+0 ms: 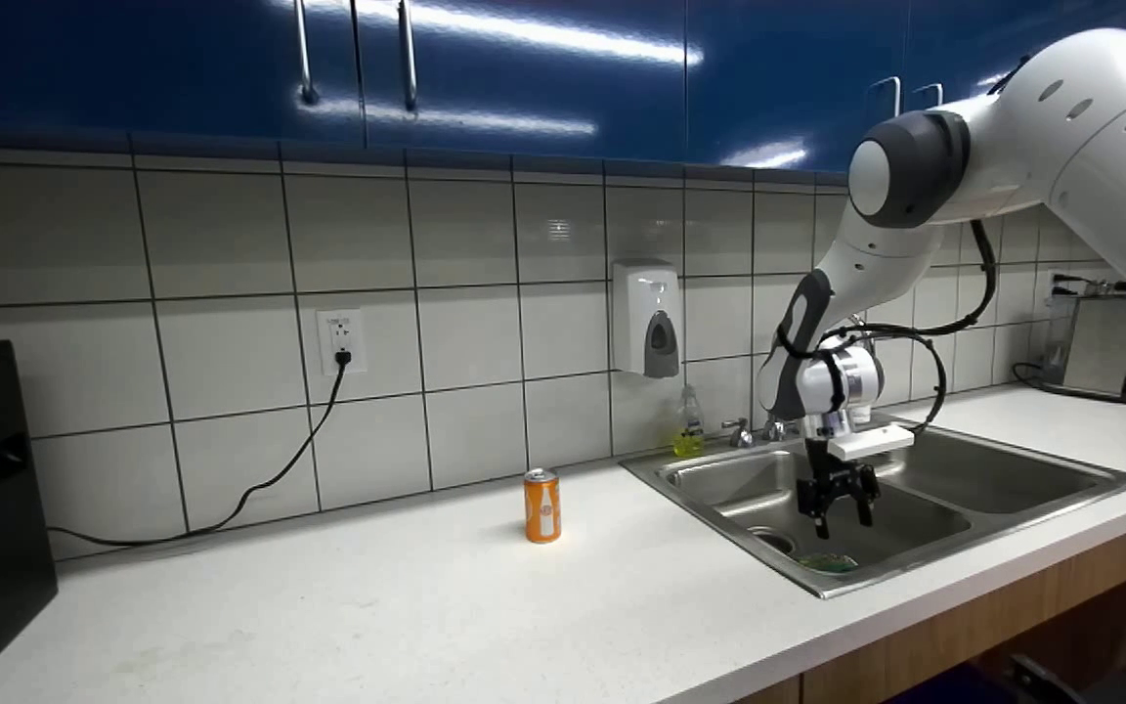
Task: Remove the green object from the sink
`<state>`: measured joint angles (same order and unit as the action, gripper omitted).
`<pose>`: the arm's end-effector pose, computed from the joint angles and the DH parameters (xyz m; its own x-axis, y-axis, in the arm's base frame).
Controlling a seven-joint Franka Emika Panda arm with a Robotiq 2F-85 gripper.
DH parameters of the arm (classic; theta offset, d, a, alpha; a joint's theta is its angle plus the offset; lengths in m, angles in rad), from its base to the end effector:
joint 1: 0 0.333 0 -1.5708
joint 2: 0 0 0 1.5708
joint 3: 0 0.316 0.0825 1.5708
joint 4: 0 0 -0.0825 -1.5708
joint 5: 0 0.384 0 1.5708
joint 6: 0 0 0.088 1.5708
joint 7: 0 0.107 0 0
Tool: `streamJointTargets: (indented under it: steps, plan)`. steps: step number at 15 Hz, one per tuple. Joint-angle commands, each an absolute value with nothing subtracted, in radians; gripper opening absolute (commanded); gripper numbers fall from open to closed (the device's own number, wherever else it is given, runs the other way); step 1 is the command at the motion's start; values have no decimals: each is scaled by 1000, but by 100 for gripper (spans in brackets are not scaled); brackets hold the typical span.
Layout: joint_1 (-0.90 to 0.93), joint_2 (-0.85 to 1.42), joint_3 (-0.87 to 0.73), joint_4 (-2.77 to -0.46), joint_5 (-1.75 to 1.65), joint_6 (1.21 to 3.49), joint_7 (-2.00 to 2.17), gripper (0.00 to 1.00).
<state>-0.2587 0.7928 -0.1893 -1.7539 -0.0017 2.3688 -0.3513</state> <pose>0.5764 -0.2710 0.1111 0.9775 -0.0572 -0.2030 -0.0439 -0.9966 0.0694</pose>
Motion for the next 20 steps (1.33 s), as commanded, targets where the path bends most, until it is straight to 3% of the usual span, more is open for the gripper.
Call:
streamJointTargets:
  steps: [1,20]
  plan:
    - [-284,792,-163,-1748,-30,2365,-334,100]
    - [-265,865,-146,-1708,-27,2391,-283,100]
